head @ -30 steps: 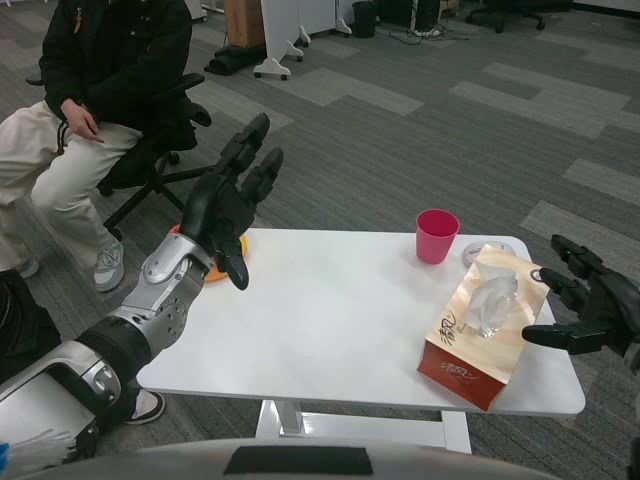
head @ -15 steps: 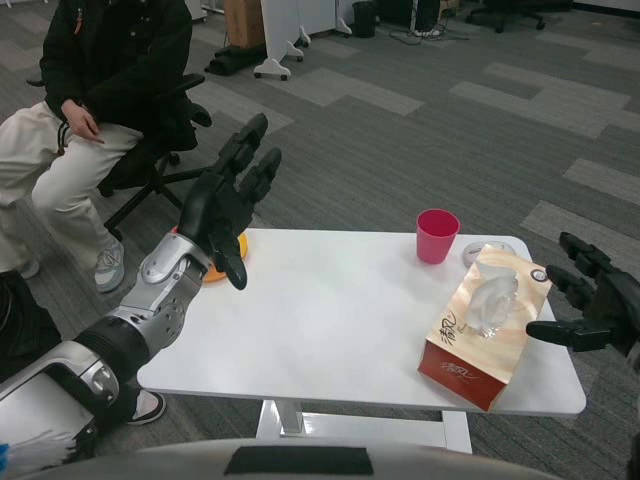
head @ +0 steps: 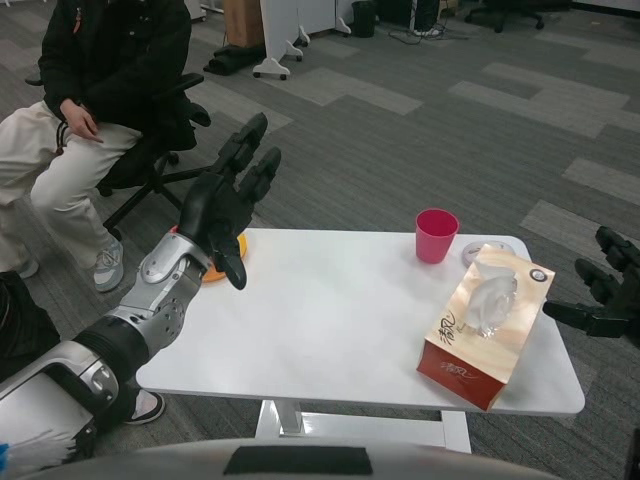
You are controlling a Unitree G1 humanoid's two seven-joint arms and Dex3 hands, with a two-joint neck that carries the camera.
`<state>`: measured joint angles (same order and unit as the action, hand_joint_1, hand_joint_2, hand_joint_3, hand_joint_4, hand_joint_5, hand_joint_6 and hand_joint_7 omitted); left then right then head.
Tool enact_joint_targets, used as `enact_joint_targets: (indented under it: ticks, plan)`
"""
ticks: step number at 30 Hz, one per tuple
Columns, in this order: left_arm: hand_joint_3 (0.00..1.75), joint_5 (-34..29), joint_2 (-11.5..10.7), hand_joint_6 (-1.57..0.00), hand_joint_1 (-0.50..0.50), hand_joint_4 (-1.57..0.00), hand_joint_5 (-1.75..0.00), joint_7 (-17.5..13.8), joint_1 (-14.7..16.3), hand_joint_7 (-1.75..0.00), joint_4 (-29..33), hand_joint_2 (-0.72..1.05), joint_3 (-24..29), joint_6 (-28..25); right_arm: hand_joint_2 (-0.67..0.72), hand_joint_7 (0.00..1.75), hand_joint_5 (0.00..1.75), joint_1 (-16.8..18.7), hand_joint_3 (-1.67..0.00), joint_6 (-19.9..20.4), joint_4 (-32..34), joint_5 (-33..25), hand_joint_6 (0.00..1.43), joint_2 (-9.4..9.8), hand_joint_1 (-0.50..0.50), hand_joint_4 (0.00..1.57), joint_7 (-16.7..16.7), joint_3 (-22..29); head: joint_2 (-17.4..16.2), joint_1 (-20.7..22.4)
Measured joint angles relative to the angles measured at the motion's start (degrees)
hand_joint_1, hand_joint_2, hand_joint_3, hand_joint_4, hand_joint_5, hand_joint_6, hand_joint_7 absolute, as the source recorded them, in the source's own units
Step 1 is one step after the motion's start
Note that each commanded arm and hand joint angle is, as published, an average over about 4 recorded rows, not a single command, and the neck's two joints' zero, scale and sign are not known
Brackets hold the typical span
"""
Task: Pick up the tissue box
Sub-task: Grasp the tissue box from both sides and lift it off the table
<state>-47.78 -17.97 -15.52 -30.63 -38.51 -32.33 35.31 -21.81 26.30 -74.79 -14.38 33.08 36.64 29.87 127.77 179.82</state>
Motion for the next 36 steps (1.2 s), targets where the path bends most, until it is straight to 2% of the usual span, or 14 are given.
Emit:
enact_joint_targets:
  ticks: [4,10,13,17,21,25,32,36]
  plan:
    - [0.07,0.0,0.01,0.0,0.5,0.0,0.0,0.0,0.0,0.0,-0.01,-0.64,0.0,0.0,-0.03,0.0,0.39,-0.51,-0.56,0.01,-1.63,0.18,0.0,0.02,0.21,0.0,-0.41,-0.01,-0.05,-0.16]
    - [0.09,0.0,0.05,0.0,0.5,0.0,0.0,0.0,0.0,0.0,-0.02,-0.64,-0.03,0.0,-0.03,0.0,0.39,-1.22,-0.56,0.05,-3.0,0.64,0.0,0.1,0.19,0.0,-0.77,-1.77,-0.05,-1.38]
    - [0.07,0.0,0.06,0.0,0.5,0.0,0.0,0.0,0.0,0.0,-0.02,-0.64,-0.09,0.0,-0.03,0.0,0.39,-1.46,-0.56,0.05,-3.91,0.67,0.0,0.1,0.17,0.0,-0.97,-3.63,0.13,-4.23]
    - [0.02,0.0,0.06,0.0,0.5,0.0,0.0,0.0,0.0,0.0,-0.03,-0.64,-0.21,0.0,-0.03,0.0,0.39,-1.55,-0.56,0.05,-4.33,0.7,0.0,0.09,0.19,0.0,-1.1,-4.94,0.5,-9.61]
    - [0.09,0.0,0.06,0.0,0.5,0.0,0.0,0.0,0.0,0.0,-0.03,-0.64,-0.3,0.0,-0.03,0.0,0.39,-1.57,-0.56,0.05,-4.43,0.7,0.0,-0.08,0.17,0.0,-1.21,-5.65,0.85,-13.12]
    - [0.07,0.0,0.06,0.0,0.5,0.0,0.0,0.0,0.0,0.0,-0.03,-0.64,-0.36,0.0,0.01,0.02,0.39,-1.6,-0.56,0.05,-4.45,0.7,0.0,-0.23,0.21,0.0,-1.24,-5.94,1.34,-17.6]
    - [0.04,0.0,0.06,0.0,0.5,0.0,0.0,0.0,0.0,0.0,-0.01,-0.64,-0.37,0.0,-0.02,0.0,0.39,-1.61,-0.56,0.05,-4.45,0.7,0.0,-0.5,0.19,0.0,-1.25,-5.96,2.07,-20.95]
    - [0.02,0.0,0.06,0.0,0.5,0.0,0.0,0.0,0.0,0.0,-0.01,-0.64,-0.37,0.0,0.0,0.0,0.39,-1.62,-0.56,0.05,-4.45,0.71,0.0,-0.79,0.21,0.0,-1.29,-5.99,2.31,-21.75]
